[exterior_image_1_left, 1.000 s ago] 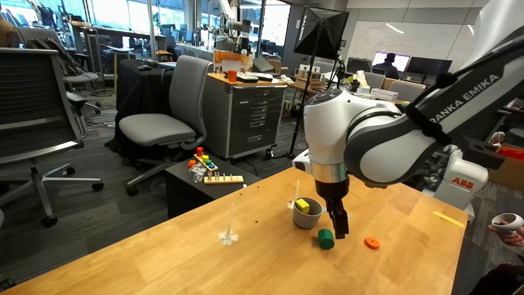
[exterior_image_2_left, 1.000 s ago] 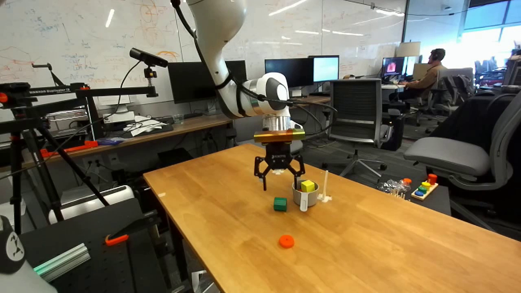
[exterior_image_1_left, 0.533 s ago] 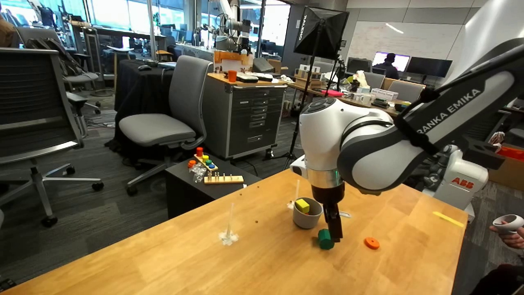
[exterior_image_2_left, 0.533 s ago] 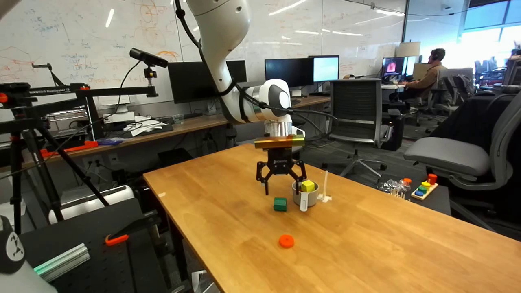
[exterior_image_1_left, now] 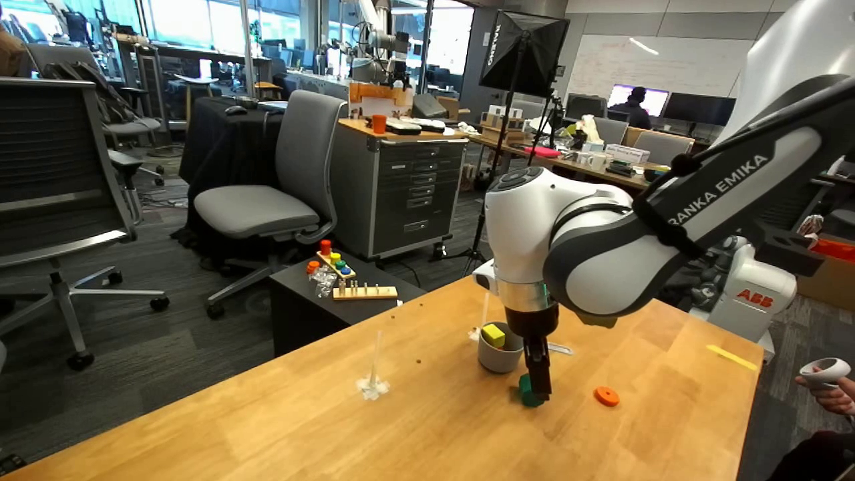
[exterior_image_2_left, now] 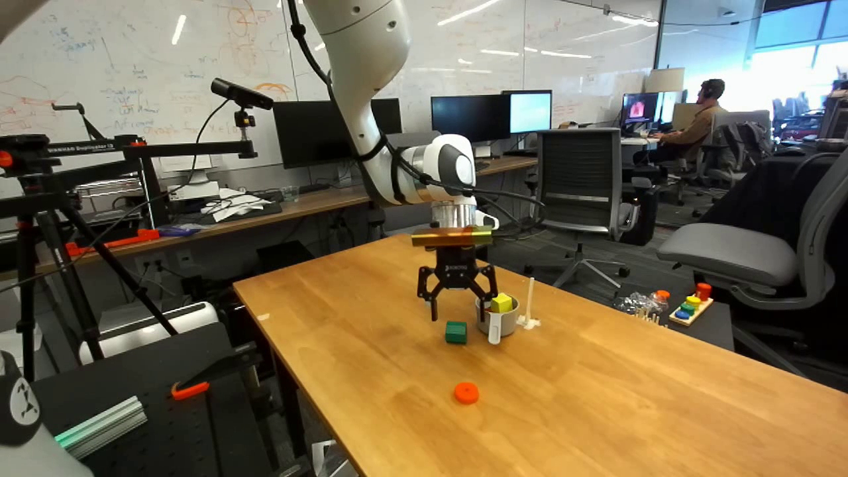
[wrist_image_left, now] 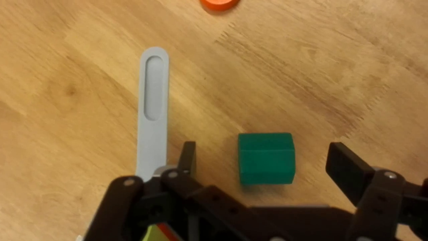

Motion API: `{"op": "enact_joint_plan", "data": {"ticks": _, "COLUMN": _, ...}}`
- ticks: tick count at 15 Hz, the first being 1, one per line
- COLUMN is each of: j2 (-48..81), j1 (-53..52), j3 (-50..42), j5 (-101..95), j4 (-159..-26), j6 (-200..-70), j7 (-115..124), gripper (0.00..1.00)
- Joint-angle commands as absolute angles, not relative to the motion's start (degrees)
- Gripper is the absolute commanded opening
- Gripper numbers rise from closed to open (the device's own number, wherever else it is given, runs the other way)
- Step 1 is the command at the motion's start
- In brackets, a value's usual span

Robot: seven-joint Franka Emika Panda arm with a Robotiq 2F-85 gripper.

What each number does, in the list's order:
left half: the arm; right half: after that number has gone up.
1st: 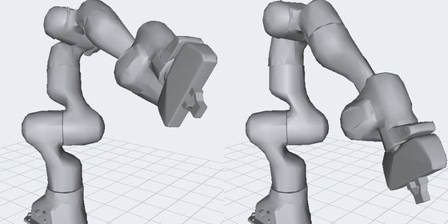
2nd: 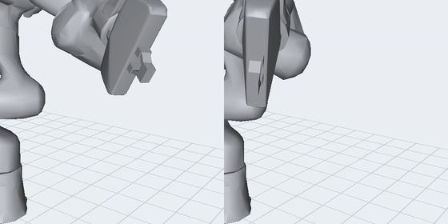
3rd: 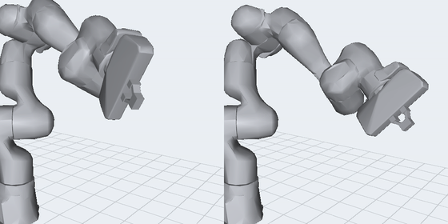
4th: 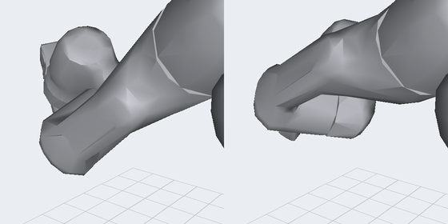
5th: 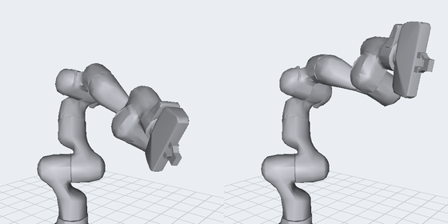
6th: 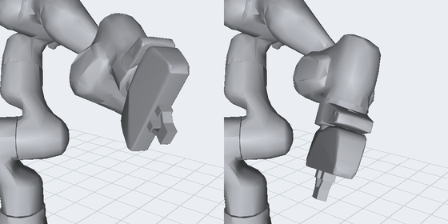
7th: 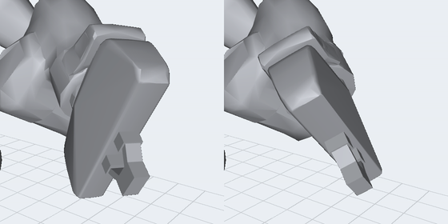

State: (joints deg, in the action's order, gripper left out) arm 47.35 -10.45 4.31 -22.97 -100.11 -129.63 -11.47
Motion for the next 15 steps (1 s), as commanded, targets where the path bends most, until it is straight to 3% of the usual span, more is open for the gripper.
{"op": "enact_joint_plan", "data": {"ticks": 1, "j2": 49.3, "j1": -11.0, "j3": 4.1, "j5": -21.2, "j4": -97.8, "j6": -129.2, "j7": -9.9, "gripper": 1.00}}
{"op": "enact_joint_plan", "data": {"ticks": 4, "j2": 50.2, "j1": -11.0, "j3": 4.2, "j5": -20.2, "j4": -97.2, "j6": -129.1, "j7": -9.3, "gripper": 1.00}}
{"op": "enact_joint_plan", "data": {"ticks": 6, "j2": 50.7, "j1": -11.0, "j3": 4.0, "j5": -19.8, "j4": -97.2, "j6": -130.2, "j7": -8.6, "gripper": 0.73}}
{"op": "enact_joint_plan", "data": {"ticks": 10, "j2": 51.1, "j1": -11.0, "j3": 3.9, "j5": -19.3, "j4": -96.8, "j6": -130.4, "j7": -7.3, "gripper": 0.40}}
{"op": "enact_joint_plan", "data": {"ticks": 13, "j2": 51.2, "j1": -10.9, "j3": 3.9, "j5": -18.8, "j4": -96.6, "j6": -130.5, "j7": -6.8, "gripper": 0.18}}
{"op": "enact_joint_plan", "data": {"ticks": 15, "j2": 50.8, "j1": -10.9, "j3": 3.9, "j5": -18.4, "j4": -96.6, "j6": -130.6, "j7": -6.6, "gripper": 0.18}}
